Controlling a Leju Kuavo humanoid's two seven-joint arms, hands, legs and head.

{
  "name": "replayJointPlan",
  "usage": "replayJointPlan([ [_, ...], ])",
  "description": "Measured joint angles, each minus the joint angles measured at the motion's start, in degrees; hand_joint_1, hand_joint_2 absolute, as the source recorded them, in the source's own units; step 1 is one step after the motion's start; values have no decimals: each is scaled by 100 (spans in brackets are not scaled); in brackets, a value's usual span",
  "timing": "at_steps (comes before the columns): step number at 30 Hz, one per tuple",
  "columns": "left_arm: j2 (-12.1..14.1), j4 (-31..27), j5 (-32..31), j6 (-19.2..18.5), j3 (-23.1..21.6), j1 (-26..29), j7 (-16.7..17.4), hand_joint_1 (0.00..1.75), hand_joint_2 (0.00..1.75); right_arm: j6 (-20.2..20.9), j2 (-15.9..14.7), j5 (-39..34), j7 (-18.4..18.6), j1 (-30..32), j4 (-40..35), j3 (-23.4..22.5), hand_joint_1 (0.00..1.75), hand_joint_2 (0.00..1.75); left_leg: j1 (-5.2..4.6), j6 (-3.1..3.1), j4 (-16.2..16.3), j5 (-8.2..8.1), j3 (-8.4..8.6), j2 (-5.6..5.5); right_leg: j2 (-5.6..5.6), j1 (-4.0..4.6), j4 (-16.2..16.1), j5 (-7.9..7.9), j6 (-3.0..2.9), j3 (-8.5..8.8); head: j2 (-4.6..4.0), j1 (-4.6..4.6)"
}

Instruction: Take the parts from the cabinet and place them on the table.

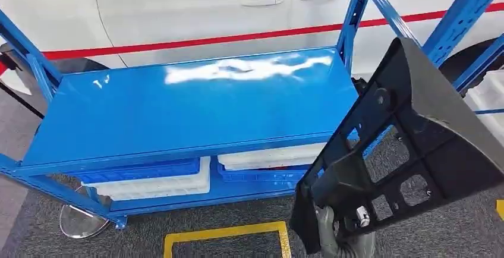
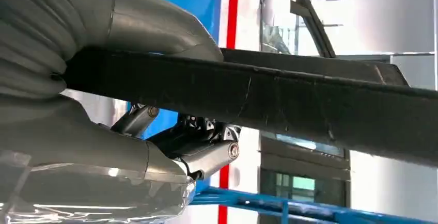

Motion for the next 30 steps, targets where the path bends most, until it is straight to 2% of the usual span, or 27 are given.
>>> replayJointPlan([
  [1, 0, 0, 0, -4, 0, -1, 0, 0, 175, 4, 0, 0, 0, 2, 0, -9, 175, 175, -1, 2, 293, -67, -43, 0, -4, 19, 13, 47, -4, -73, 0, 2],
  [2, 0, 0, 0, -7, 0, -1, 0, 0, 175, 9, 0, 0, 2, 8, 0, -15, 175, 175, -3, 15, 389, 4, 3, 0, -5, 38, 27, 89, -8, -143, -2, 2],
  [3, 0, 0, 0, -13, 0, 0, 0, 0, 175, 9, 2, 0, 7, 10, 0, -24, 175, 175, -9, 49, 218, 217, 205, -1, -6, 59, 48, 137, -9, -223, 0, 2],
  [4, 0, 0, 0, -15, 0, -1, 0, 0, 175, 9, 2, 0, 7, 13, 0, -30, 175, 175, -26, 94, -183, 436, 510, -3, -2, 82, 70, 174, -8, -284, -2, 2],
  [5, 0, 0, 0, -15, 0, -6, 0, 0, 175, 9, 4, 0, 7, 15, 0, -33, 175, 175, -60, 167, -699, 573, 871, -10, 7, 103, 87, 208, -6, -332, -2, -4],
  [6, 15, -2, 0, -15, 0, -19, 0, 0, 175, 9, 9, 0, 7, 15, 0, -33, 175, 175, -98, 274, -1260, 503, 1245, -17, 2, 90, 106, 242, -1, -355, -2, 9],
  [7, 37, -11, -2, -15, 0, -24, -2, 0, 175, 9, 9, -2, 7, 20, 0, -35, 175, 175, -106, 305, -1596, 399, 1440, -8, 3, 121, 114, 269, 36, -378, -2, 9],
  [8, 37, -11, -4, -13, 0, -27, -9, 0, 175, 11, 9, -4, 9, 21, 0, -37, 175, 175, -130, 266, -1567, 452, 1381, -12, -15, 88, 95, 316, 89, -370, -2, 3],
  [10, 37, -11, -4, -13, 0, -31, -9, 0, 175, 15, 15, -4, 7, 21, 0, -37, 175, 175, -169, 316, -1600, 513, 1342, -10, -18, 51, 63, 404, 156, -377, 0, -22],
  [11, 37, -9, -7, -13, 0, -17, -9, 0, 175, 15, 15, -4, 11, 26, -7, -39, 175, 175, -107, 351, -1720, 632, 1311, -8, -6, 95, 59, 440, 204, -384, 0, -11],
  [12, 24, -9, -9, -15, 0, -23, -9, 0, 175, 15, 15, -7, 9, 38, -13, -44, 175, 175, -92, 365, -1747, 711, 1281, 34, 9, 68, 164, 244, 231, -461, -2, -13],
  [13, 28, -11, -9, -15, 0, -29, -11, 0, 175, 13, 15, -7, 2, 37, -20, -46, 175, 175, -85, 417, -1757, 775, 1212, 39, 19, 61, 406, -99, 248, -540, -2, 20],
  [14, 29, -11, 0, -18, 2, -27, -13, 0, 175, 2, 13, -7, 7, 40, -20, -48, 175, 175, -88, 419, -1750, 833, 1130, 40, 16, 39, 786, -465, 283, -648, -2, 26],
  [15, 28, -11, 2, -33, 2, -23, -18, 0, 175, -13, 13, -9, 13, 47, -20, -52, 175, 175, -89, 415, -1735, 885, 1045, 46, 15, 18, 1218, -740, 308, -750, -2, 22],
  [16, 28, -11, 2, -35, 2, -22, -26, 0, 175, -31, 13, -15, 13, 56, -20, -65, 175, 175, -88, 404, -1714, 935, 962, 52, 16, 3, 1565, -858, 333, -821, 0, 26],
  [17, 28, -11, 2, -33, 4, -22, -28, 0, 175, -44, 13, -26, 13, 60, -20, -87, 175, 175, -79, 386, -1681, 983, 883, 57, 14, -14, 1748, -788, 355, -812, -2, 22],
  [18, 28, -11, 4, -35, 4, -21, -39, 0, 175, -66, 13, -33, 15, 65, -20, -116, 175, 175, -68, 368, -1635, 1026, 787, 60, 11, -36, 1677, -580, 375, -682, -2, 26],
  [19, 28, -11, 11, -37, 11, -22, -48, 0, 175, -83, 13, -33, 13, 77, -26, -147, 175, 175, -57, 343, -1587, 1055, 698, 61, 11, -59, 1417, -344, 390, -459, -2, 22],
  [20, 28, -11, 20, -37, 18, -22, -59, 0, 175, -85, 22, -35, 7, 94, -39, -184, 175, 175, -41, 315, -1520, 1073, 608, 59, 8, -79, 963, -182, 411, -124, -2, 24],
  [21, 31, -11, 22, -37, 28, -27, -70, 0, 175, -61, 26, -57, -17, 111, -53, -230, 175, 175, -42, 288, -1436, 1087, 547, 53, 3, -102, 482, -176, 429, 229, -2, 28],
  [22, 33, -15, 28, -37, 42, -23, -83, 0, 175, -9, 46, -96, -44, 123, -74, -297, 175, 175, -67, 254, -1346, 1083, 462, 44, 15, -65, 72, -362, 416, 472, -2, 52],
  [23, 33, -15, 28, -37, 52, -23, -92, 0, 175, 44, 88, -127, -81, 159, -109, -378, 175, 175, -73, 209, -1318, 1116, 443, 44, 30, -52, 48, -412, 327, 449, -2, 35],
  [25, 33, -17, 26, -35, 87, -24, -101, 0, 175, 120, 157, -173, -142, 231, -149, -507, 175, 175, -64, 132, -1330, 1200, 427, 40, 21, -32, 69, -367, 249, 383, 0, 39],
  [26, 35, -20, 26, -42, 103, -3, -101, 0, 175, 175, 177, -192, -153, 259, -168, -560, 175, 175, -51, 86, -1333, 1240, 405, 38, 15, -34, 44, -304, 168, 344, -2, 55],
  [27, 39, -20, 26, -50, 127, -7, -107, 0, 175, 265, 214, -219, -166, 274, -192, -612, 175, 175, -23, 52, -1254, 1085, 355, 27, -15, -50, 40, -242, 84, 276, -2, 57],
  [28, 39, -20, 20, -57, 133, -5, -111, 0, 175, 370, 265, -276, -177, 294, -214, -654, 175, 175, -20, 34, -1027, 754, 255, 25, -14, -47, 40, -181, 30, 200, -2, 28],
  [30, 39, -20, 15, -68, 138, -7, -129, 0, 175, 626, 383, -396, -194, 327, -236, -770, 175, 175, -20, 1, -243, 132, 30, 22, 5, -22, 48, -67, 10, 55, -2, 15],
])
